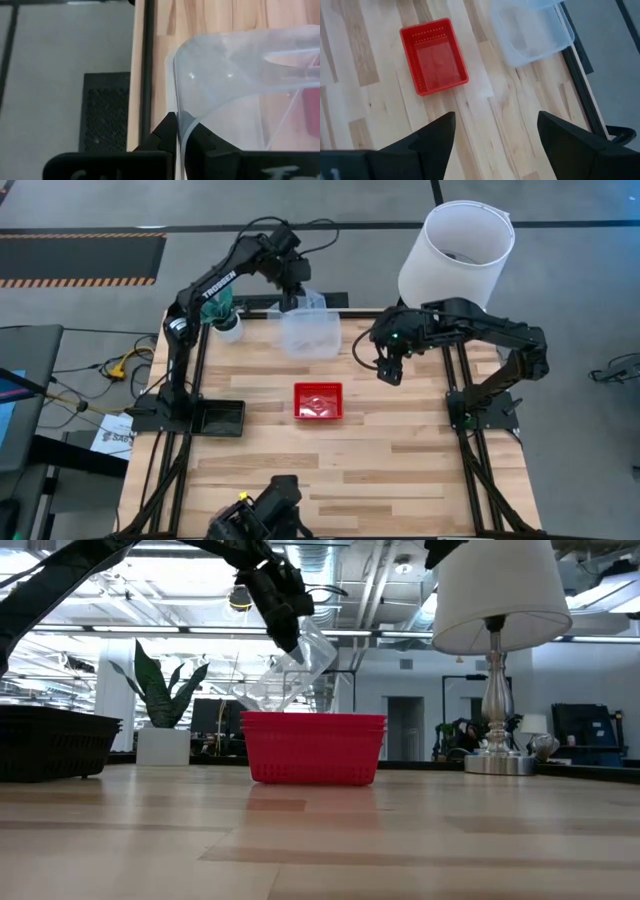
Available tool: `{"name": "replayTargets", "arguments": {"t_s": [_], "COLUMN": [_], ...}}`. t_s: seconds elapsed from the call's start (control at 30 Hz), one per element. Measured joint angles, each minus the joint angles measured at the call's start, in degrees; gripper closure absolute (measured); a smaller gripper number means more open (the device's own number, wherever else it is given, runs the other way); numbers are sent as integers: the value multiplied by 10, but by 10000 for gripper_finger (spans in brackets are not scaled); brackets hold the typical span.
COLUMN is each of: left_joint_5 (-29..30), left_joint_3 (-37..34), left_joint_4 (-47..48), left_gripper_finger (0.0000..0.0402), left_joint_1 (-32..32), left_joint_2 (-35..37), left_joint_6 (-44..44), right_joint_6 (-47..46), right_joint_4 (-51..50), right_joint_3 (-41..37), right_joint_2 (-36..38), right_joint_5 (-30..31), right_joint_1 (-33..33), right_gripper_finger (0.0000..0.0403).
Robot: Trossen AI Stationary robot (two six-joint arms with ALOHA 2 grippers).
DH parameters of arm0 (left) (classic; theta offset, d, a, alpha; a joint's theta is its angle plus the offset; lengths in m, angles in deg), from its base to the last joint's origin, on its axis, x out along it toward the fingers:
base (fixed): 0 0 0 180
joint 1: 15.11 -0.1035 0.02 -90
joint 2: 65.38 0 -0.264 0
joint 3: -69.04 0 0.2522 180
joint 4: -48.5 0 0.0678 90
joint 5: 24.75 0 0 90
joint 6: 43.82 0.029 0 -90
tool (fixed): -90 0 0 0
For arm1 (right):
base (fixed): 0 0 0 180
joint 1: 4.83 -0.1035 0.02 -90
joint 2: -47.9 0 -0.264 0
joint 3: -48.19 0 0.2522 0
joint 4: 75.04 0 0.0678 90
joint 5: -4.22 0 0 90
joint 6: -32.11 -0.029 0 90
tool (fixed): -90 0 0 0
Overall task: Stack baskets by color
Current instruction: Stack the right transparent bin on the left transparent bin, then return to Home Position
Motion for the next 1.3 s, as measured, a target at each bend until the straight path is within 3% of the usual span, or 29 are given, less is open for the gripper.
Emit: {"name": "replayTargets", "arguments": {"t_s": [0.3, 0.67, 0.83, 1.07, 1.3], "left_joint_5": [6, 49, 97, 86, 1], "left_joint_3": [-9, -9, -9, -9, -9], "left_joint_4": [8, 5, 13, 11, 13], "left_gripper_finger": [393, 274, 243, 239, 263], "left_joint_1": [5, 25, 26, 25, 53], "left_joint_2": [0, 0, 0, 10, 47], "left_joint_6": [0, -14, -50, -162, -240], "right_joint_6": [-2, -1, 7, 24, 77], "right_joint_4": [0, -1, -2, 0, 58], "right_joint_3": [0, 0, 0, 0, 0], "right_joint_2": [0, 0, 0, 0, 11], "right_joint_5": [0, 0, -1, -1, 1], "right_joint_1": [0, -1, -1, -1, -1], "right_gripper_finger": [101, 101, 101, 101, 101]}}
